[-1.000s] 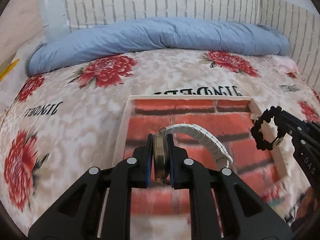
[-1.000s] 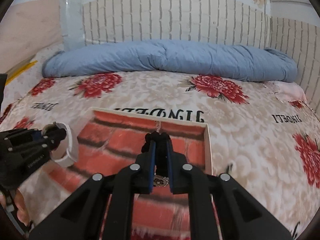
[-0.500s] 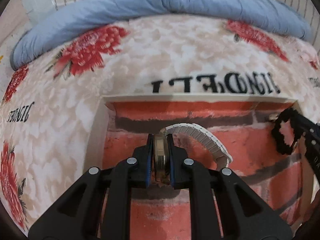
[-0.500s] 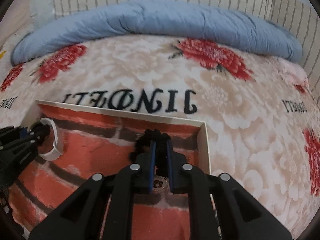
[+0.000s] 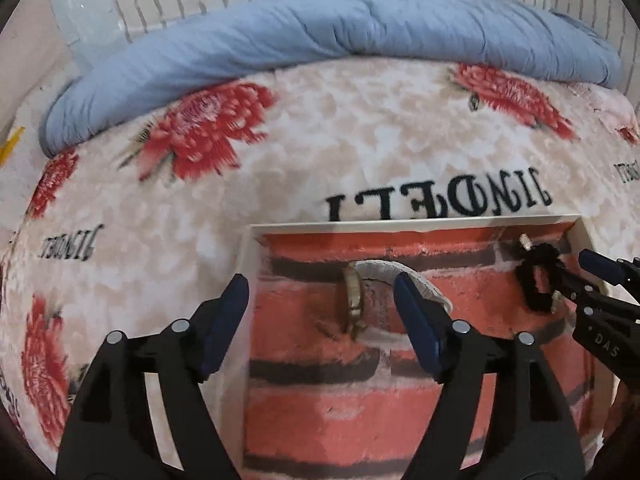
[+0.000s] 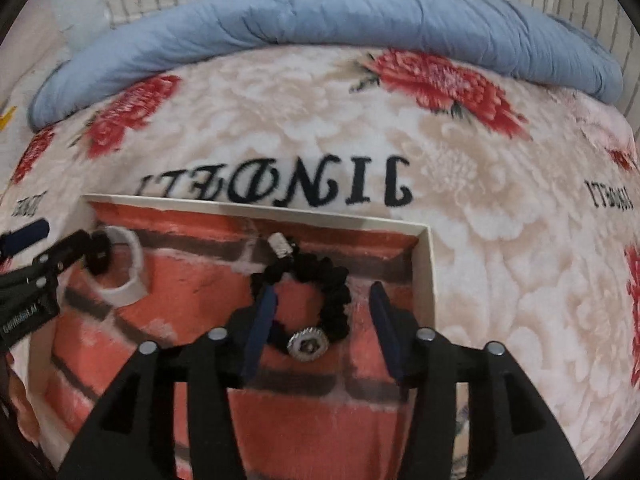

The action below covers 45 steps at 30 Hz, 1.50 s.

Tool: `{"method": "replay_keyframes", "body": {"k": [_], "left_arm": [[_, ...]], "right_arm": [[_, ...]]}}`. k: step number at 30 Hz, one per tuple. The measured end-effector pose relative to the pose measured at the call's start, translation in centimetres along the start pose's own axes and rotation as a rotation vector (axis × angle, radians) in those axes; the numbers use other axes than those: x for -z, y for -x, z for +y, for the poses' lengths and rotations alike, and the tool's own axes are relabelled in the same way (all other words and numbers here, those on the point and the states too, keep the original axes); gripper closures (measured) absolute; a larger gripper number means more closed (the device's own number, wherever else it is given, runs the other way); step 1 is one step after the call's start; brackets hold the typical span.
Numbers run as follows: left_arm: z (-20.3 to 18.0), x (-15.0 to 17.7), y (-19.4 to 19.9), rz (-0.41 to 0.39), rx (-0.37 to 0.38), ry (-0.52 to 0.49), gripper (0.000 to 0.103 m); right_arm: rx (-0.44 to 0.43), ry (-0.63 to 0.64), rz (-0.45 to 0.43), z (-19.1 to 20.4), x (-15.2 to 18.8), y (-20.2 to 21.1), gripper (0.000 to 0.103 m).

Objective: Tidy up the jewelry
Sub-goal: 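Withdraw both open tools from the tray back toward the remaining jewelry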

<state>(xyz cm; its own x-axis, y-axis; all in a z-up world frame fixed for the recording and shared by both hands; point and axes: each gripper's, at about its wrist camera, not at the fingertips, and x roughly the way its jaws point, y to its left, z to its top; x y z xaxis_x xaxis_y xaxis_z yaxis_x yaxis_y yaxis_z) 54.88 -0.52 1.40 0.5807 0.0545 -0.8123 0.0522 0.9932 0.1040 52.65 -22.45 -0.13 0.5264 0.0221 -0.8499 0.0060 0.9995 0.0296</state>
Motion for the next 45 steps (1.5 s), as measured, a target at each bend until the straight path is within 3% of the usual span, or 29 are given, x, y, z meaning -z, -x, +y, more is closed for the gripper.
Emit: {"method": "replay_keyframes", "body": {"k": [4,6,12,15,20,35,45], "left_arm": [[1.4,1.1,3.8,-0.062,-0.003,0.027,0.012],[1.9,2.1,5.9,-0.094,-0.009,0.031,0.009],[2.7,6.3,12.1,-0.169,-0.006,0.028,0.005],[2.8,8.6,14.9,-0.178,0.034,0.040,0.005],[2.6,12.4,18.1,-0.200,0.074,0.043,0.005],[4.3,24.1,21.9,-0.206,0.149,0.140,0.005],[3.5,29.1,22.1,-0.229,0.109,0.112,0.005]], "right_arm": [[0.004,0.012,-0.058,-0.5,1.1,3.7,0.043],[0.012,0.015,-0.084,-0.8,1.8,5.3,0.043],[-0.010,-0.007,-0.130,-1.5,5.5,9.9,0.039],[-0.012,-0.004,-0.153,-1.6,7.8,12.1,0.031],[-0.011,0.014,-0.194,-2.2,12.4,15.4,0.029],[0.083,0.022,-0.264,-4.3,23.8,19.9,0.029],[0.086,0.003,-0.279,-3.9,28.2,20.0,0.029]]}}
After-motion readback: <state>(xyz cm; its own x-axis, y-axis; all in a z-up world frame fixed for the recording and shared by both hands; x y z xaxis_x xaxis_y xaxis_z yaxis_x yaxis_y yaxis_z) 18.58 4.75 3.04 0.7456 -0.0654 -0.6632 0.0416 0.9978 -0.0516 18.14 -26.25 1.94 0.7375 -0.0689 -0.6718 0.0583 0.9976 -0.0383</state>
